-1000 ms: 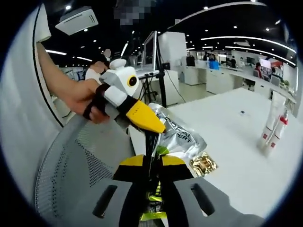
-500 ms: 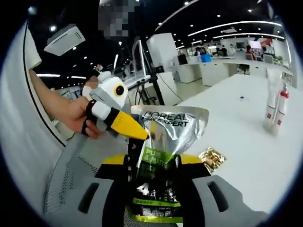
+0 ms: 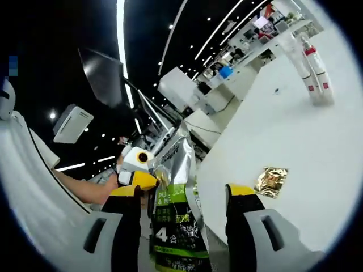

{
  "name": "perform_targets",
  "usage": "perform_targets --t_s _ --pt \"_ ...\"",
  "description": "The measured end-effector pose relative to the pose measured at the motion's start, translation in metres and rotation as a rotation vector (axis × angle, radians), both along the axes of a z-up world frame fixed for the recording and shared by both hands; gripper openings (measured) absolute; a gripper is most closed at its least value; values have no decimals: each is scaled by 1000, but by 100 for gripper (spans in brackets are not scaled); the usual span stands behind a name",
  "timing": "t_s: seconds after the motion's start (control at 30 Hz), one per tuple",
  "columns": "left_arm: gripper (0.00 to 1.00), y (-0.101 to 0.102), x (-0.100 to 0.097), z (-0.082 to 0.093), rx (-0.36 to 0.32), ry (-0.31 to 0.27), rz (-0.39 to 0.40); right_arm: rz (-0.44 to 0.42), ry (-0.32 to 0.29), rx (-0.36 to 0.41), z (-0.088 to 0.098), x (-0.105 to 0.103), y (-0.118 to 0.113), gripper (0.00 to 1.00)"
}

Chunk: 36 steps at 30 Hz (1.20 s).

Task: Arrange the skincare products in the storage area until every visible bottle or jar stands upright without overlapping.

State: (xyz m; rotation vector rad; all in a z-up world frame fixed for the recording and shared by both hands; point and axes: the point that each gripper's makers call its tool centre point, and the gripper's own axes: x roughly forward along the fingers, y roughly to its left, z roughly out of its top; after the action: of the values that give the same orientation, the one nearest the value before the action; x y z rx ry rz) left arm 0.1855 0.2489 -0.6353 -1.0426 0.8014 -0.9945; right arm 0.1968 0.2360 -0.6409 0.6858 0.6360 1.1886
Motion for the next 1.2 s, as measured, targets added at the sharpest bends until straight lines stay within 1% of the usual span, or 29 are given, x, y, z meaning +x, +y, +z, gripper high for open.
perform_targets --t_s 0.03,0.07,0.1,0.13,0.17,0.2,0.23,0.3,0.4,0.47,0.57,0.67,0.77,0.87,0.93,1.0,1.07,1.2 --pt "2 1 -4 -2 16 6 -46 23 -3 -4 0 -4 2 49" --pt "2 2 -7 -3 28 14 -69 55 -3 -7 -1 -10 5 45" --pt "2 3 -10 -3 23 33 -107 84 0 -10 -1 -15 7 39" --pt "2 5 -13 -4 27 35 -128 110 -8 -23 -2 -20 9 31" --pt "2 6 -13 -4 30 38 -133 122 -14 -33 -4 -22 9 27" --pt "2 7 -17 -2 15 47 -156 121 -11 -44 -6 -22 10 24" --pt "2 8 -16 -3 19 42 -149 124 -2 -34 -5 -22 9 21" --pt "2 8 -17 -3 6 47 -153 118 26 -8 -2 -21 7 18" --pt "2 8 -17 -2 -8 57 -154 109 70 18 -1 -19 4 16" --pt "2 8 -18 1 -25 67 -160 115 94 32 0 -20 5 16" --pt "2 9 -19 2 -39 70 -159 112 96 47 3 -20 5 15" --pt "2 8 -18 3 -44 76 -158 110 122 64 4 -19 3 14" --pt "2 8 -18 2 -47 84 -156 106 133 71 4 -18 2 13" --pt "2 8 -18 1 -51 88 -155 105 169 103 6 -17 -1 11" --pt "1 7 -18 2 -55 92 -154 102 187 119 9 -16 -2 10" --pt "1 8 -17 2 -56 96 -152 100 200 141 11 -15 -4 6" --pt "1 7 -17 3 -63 101 -151 99 217 160 13 -14 -6 5" --pt "2 8 -16 2 -67 114 -148 95 222 168 14 -13 -6 4"
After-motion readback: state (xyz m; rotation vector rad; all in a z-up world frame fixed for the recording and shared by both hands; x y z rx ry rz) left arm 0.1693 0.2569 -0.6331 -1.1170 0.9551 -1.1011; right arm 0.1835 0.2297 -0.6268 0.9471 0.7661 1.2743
